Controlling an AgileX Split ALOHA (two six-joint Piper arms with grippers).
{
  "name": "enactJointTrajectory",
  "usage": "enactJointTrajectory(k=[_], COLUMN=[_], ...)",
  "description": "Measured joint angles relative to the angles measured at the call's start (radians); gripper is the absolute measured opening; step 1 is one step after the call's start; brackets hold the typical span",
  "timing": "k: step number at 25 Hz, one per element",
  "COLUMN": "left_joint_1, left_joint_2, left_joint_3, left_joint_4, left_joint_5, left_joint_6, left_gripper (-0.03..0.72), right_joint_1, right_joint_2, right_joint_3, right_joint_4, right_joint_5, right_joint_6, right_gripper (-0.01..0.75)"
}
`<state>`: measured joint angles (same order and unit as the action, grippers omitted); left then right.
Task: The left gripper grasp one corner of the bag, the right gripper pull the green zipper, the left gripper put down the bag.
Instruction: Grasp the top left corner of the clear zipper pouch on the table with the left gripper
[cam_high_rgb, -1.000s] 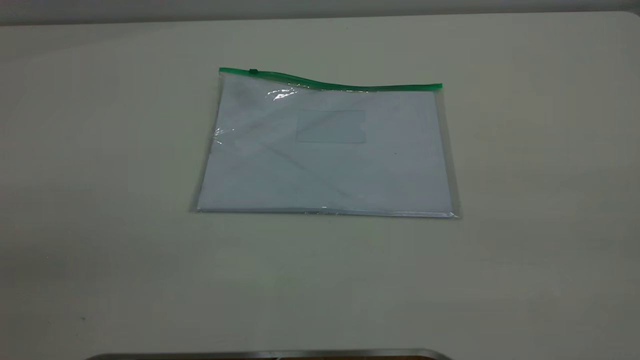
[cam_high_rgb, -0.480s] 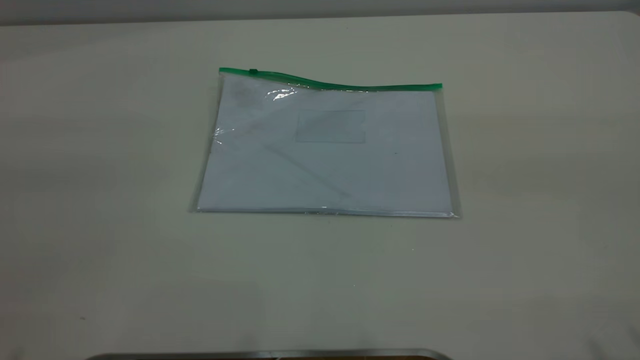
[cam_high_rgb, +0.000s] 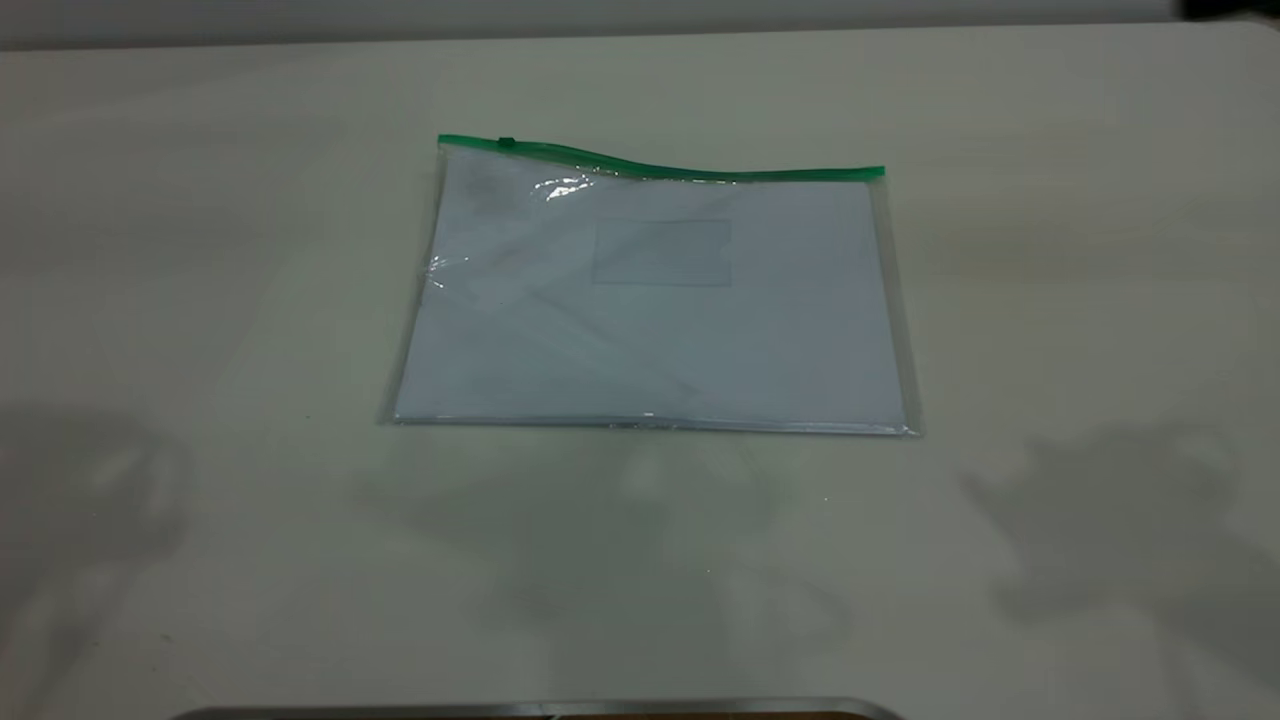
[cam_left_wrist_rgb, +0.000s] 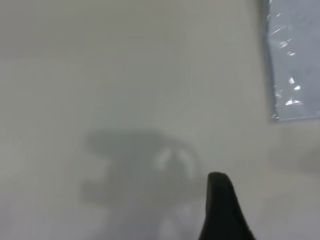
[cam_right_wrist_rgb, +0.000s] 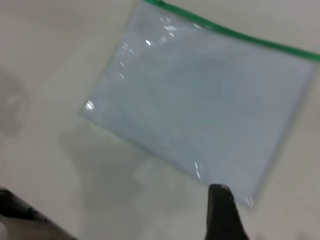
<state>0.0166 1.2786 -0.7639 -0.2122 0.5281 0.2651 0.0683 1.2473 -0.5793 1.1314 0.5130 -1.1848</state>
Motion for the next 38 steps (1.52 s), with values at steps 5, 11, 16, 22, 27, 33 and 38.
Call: enactJointTrajectory(k=[5, 11, 16, 22, 27, 33, 38], left_joint_1=[0.000, 0.000, 0.000, 0.000, 0.000, -0.008, -0.033], left_joint_2=[0.282, 0.576, 0.814, 1.075, 1.224, 1.342, 1.392], left_joint_3=[-0.131, -0.324, -0.527, -0.774, -0.926, -1.043, -1.092], left_joint_4=[-0.042, -0.181, -0.379, -0.689, -0.772, -0.792, -0.819], left_joint_5=[-0.091, -0.128, -0.097, 0.114, 0.199, 0.216, 0.220], left_joint_6=[0.007, 0.117, 0.366, 0.708, 0.788, 0.790, 0.791], left_gripper=[0.524, 0.524, 0.524, 0.524, 0.537, 0.585, 0.587], right_joint_1=[0.000, 0.027, 0.097, 0.173, 0.192, 0.192, 0.192], right_joint_2=[0.243, 0.483, 0.653, 0.776, 0.796, 0.796, 0.796], right_joint_3=[-0.138, -0.320, -0.454, -0.574, -0.603, -0.603, -0.603], right_joint_4=[0.224, 0.272, 0.272, 0.272, 0.275, 0.281, 0.289], right_joint_5=[0.030, 0.098, 0.124, 0.151, 0.151, 0.150, 0.137], right_joint_6=[-0.248, -0.294, -0.302, -0.304, -0.304, -0.305, -0.307], right_gripper=[0.505, 0.505, 0.505, 0.505, 0.505, 0.505, 0.505])
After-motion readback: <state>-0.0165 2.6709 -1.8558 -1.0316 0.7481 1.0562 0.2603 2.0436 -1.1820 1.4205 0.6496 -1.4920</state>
